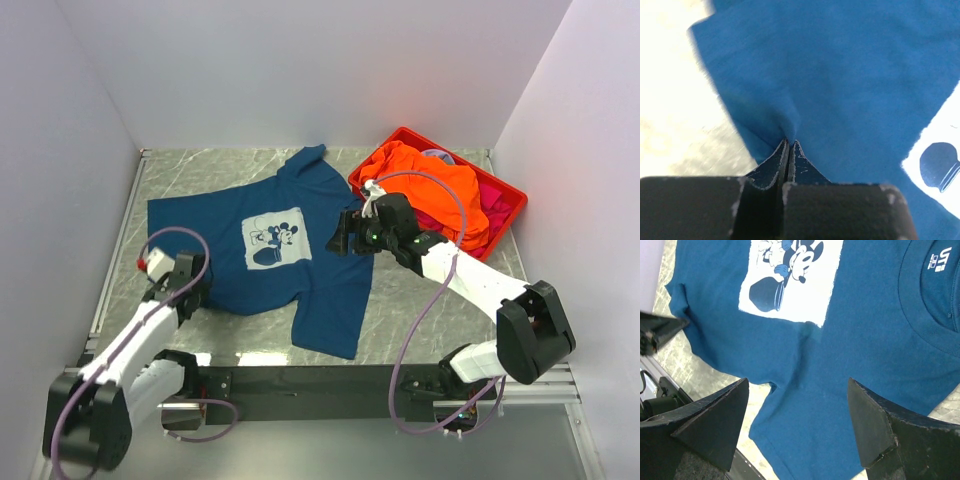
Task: Fold and stack the t-shirts
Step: Flatten the tshirt out
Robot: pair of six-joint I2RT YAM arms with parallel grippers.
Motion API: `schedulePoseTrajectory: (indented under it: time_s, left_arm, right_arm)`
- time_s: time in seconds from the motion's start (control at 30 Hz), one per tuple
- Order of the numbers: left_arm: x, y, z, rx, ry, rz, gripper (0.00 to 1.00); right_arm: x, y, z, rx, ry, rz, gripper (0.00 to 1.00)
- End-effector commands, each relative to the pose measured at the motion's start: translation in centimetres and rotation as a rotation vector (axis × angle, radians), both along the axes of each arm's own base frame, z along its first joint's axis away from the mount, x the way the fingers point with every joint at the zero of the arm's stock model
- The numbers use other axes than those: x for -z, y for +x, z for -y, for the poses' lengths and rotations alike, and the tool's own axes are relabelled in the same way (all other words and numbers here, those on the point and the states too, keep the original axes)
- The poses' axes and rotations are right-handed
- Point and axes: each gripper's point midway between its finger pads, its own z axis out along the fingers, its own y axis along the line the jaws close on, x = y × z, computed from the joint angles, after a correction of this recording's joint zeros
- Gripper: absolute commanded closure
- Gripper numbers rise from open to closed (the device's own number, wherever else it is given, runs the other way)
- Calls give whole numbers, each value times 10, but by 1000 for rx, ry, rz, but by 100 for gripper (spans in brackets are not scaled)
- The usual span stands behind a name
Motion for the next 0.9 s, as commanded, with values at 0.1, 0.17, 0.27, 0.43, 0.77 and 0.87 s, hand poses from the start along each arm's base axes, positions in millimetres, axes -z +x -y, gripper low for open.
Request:
schedulePoseTrajectory:
  time_s: [0.1, 0.17, 0.27, 0.43, 0.77, 0.87]
  left_arm:
    - [-40, 67, 7, 165, 126, 64, 99]
    - [-31, 72, 9, 188, 133, 20, 83]
    - [-33, 77, 7, 175, 148, 14, 46]
    - [-48, 61, -8, 97, 178, 57, 16]
    - [-33, 23, -6, 12, 59, 86, 27]
    - [-20, 25, -1, 22, 43, 36, 30]
  right_arm:
    - [-8, 5, -2, -1, 18, 32, 15]
    - [-7, 5, -2, -1, 15, 29, 15]
    - [-5, 5, -3, -3, 14, 24, 15]
    - [-5, 6, -3, -4, 12, 24, 15]
    - [-5, 5, -6, -19, 22, 26, 15]
    - [-8, 4, -5, -17, 24, 34, 15]
